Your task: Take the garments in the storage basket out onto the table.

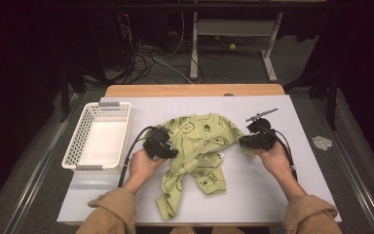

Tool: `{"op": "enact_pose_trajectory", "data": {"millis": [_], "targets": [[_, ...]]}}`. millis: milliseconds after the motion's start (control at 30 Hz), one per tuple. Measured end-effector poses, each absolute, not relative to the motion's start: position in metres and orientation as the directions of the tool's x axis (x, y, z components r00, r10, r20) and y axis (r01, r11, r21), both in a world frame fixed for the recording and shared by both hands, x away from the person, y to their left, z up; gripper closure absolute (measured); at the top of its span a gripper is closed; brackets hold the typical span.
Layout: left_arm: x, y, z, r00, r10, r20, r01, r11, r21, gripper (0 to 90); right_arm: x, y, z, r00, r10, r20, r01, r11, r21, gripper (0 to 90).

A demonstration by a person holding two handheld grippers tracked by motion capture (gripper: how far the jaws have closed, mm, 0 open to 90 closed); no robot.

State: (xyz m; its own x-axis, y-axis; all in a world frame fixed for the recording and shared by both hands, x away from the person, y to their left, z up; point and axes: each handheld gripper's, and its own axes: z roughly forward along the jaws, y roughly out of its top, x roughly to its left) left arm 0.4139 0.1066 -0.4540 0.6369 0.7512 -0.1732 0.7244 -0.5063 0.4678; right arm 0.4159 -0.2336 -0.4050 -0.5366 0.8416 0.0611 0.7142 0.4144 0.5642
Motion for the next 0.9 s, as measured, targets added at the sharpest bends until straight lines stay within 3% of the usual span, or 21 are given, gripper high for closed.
{"op": "enact_pose_trajectory", "data": {"millis": [167,433,600,700,800,900], "targets": [[0.414,0.107,-0.454,0.637,0.751,-0.174,0.725,-0.506,0.468,54.8,0.413,-0.242,-0.396,-0.531,0.844,0.073,0.696,0.385,0.606,79.3],[0.414,0.106,-0.454,0.635,0.753,-0.175,0.726,-0.504,0.467,54.7,0.425,-0.251,-0.406,-0.463,0.886,0.002,0.754,0.393,0.527,81.9],[0.415,0.107,-0.454,0.629,0.753,-0.193,0.734,-0.493,0.467,52.9,0.427,-0.241,-0.428,-0.474,0.880,0.007,0.779,0.416,0.469,67.3],[0.414,0.105,-0.454,0.630,0.754,-0.185,0.732,-0.497,0.466,51.7,0.428,-0.234,-0.441,-0.480,0.877,-0.002,0.790,0.434,0.434,64.5],[0.414,0.105,-0.454,0.632,0.754,-0.181,0.730,-0.500,0.467,51.8,0.428,-0.233,-0.442,-0.485,0.874,-0.006,0.786,0.439,0.435,68.7],[0.414,0.105,-0.454,0.631,0.754,-0.186,0.732,-0.497,0.466,51.8,0.426,-0.230,-0.441,-0.517,0.856,-0.004,0.777,0.470,0.418,82.7]]}}
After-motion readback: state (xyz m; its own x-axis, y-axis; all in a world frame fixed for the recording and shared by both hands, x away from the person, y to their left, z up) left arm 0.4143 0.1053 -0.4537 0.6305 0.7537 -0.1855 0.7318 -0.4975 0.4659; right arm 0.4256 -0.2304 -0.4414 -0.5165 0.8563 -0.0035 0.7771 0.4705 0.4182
